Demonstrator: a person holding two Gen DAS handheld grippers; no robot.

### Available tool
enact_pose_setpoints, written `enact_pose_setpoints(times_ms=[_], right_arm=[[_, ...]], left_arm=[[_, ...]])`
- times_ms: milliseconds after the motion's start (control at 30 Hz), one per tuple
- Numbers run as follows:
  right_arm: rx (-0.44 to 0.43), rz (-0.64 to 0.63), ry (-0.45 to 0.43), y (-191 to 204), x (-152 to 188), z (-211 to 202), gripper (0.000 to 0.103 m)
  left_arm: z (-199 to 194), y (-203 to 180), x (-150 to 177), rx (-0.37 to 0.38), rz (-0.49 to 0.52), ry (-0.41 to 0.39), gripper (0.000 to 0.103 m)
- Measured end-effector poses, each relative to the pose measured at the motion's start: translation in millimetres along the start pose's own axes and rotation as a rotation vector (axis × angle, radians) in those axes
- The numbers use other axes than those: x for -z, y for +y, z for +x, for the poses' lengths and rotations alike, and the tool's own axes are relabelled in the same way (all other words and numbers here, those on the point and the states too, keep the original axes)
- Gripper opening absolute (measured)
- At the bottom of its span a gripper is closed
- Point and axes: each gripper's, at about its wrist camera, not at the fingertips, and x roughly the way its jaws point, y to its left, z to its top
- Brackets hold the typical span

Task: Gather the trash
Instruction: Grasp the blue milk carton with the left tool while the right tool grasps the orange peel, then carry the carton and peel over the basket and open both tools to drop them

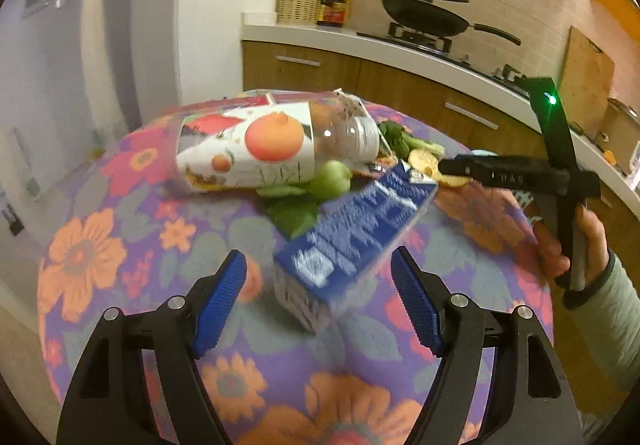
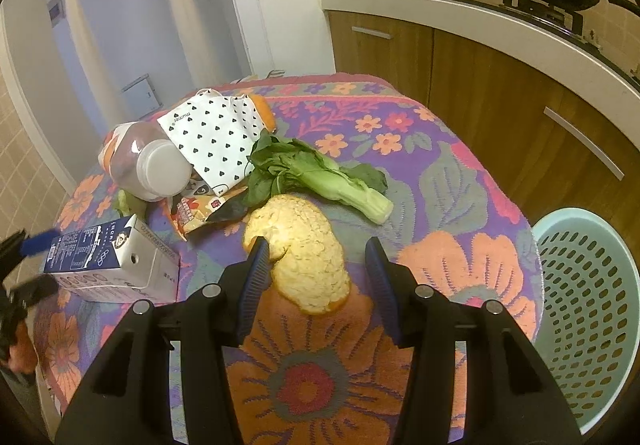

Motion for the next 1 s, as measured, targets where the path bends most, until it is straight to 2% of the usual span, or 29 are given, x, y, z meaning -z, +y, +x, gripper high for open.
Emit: enact_pose_setpoints(times_ms=[100, 233, 333, 433, 533, 600, 633, 767, 833, 967, 1000], right_arm=[[-0.015, 0.006, 0.015, -1.2, -1.2, 3.2, 0.046], [-0.046, 0.024, 0.035, -4.8, -2.7, 7.9, 0.046], [-0.068, 0.039, 0.054, -7.5, -3.5, 12.6, 0.049], [-0.079, 0.049, 0.057, -9.7, -4.8, 13.9, 0.057], [-0.079, 0.052, 0.060, -9.3, -4.4, 14.9, 0.057], [-0.083, 0.058, 0.059, -10.7, -4.6, 15.0, 0.057], [-0.086, 0.065, 0.061, -12.1, -5.2, 15.5, 0.057], [-0.088, 0.087, 0.072, -16.7, -9.0, 19.0, 0.057], [-0.060, 0.058, 0.080, -11.5, -9.9, 20.0, 0.057], [-0.052, -0.015, 0.089, 3.9, -6.1, 20.2, 0.030], [-0.055, -0.023, 0.091, 6.2, -4.9, 19.9, 0.019]], left_arm=[[13.9, 0.7, -9.7, 0.065, 0.039, 0.037, 0.074], [35.9, -1.8, -14.9, 0.113, 0.064, 0.095, 0.074], [42.9, -10.4, -15.0, 0.113, 0.072, 0.098, 0.066], [42.4, -18.4, -11.6, 0.112, 0.085, 0.102, 0.054], [40.5, -23.6, -8.5, 0.087, 0.080, 0.103, 0.049], [35.9, -25.6, -6.4, 0.095, 0.057, 0.092, 0.045], [32.7, -26.5, -4.6, 0.099, 0.050, 0.084, 0.038], [22.6, -32.4, 3.3, 0.099, 0.029, 0.069, 0.036], [20.2, -33.4, 5.5, 0.092, 0.014, 0.061, 0.036], [15.4, -34.7, 3.6, 0.114, -0.016, 0.031, 0.036], [13.9, -35.8, 4.6, 0.117, -0.016, 0.027, 0.036]])
